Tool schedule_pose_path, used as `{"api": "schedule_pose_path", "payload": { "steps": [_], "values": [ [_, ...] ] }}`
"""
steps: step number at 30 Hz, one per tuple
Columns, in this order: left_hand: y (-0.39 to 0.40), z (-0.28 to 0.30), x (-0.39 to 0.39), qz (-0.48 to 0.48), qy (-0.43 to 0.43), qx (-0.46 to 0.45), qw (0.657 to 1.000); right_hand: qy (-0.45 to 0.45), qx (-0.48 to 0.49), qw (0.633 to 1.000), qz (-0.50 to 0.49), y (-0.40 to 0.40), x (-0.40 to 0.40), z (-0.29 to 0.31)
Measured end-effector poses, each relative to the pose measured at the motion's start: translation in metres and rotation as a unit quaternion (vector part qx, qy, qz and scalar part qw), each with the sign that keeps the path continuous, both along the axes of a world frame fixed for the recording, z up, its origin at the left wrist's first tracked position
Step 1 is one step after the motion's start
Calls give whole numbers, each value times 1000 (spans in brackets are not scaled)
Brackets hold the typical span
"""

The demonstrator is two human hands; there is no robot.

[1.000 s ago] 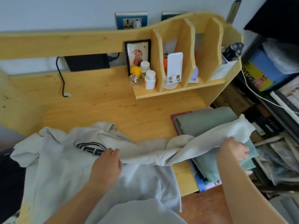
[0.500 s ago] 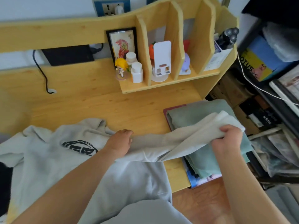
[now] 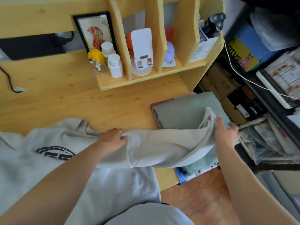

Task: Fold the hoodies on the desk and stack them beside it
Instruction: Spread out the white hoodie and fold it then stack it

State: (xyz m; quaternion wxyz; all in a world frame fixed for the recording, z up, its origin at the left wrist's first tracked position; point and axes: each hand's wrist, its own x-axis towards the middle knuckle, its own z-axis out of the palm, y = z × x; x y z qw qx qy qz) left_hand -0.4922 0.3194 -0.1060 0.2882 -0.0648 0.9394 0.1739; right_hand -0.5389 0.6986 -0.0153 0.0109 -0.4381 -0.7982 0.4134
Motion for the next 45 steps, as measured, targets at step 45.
{"api": "schedule_pose_path", "payload": {
  "steps": [45],
  "values": [
    [-226, 38, 154, 235, 200, -123, 943, -89, 91, 713, 689, -381, 6, -68]
  ]
}}
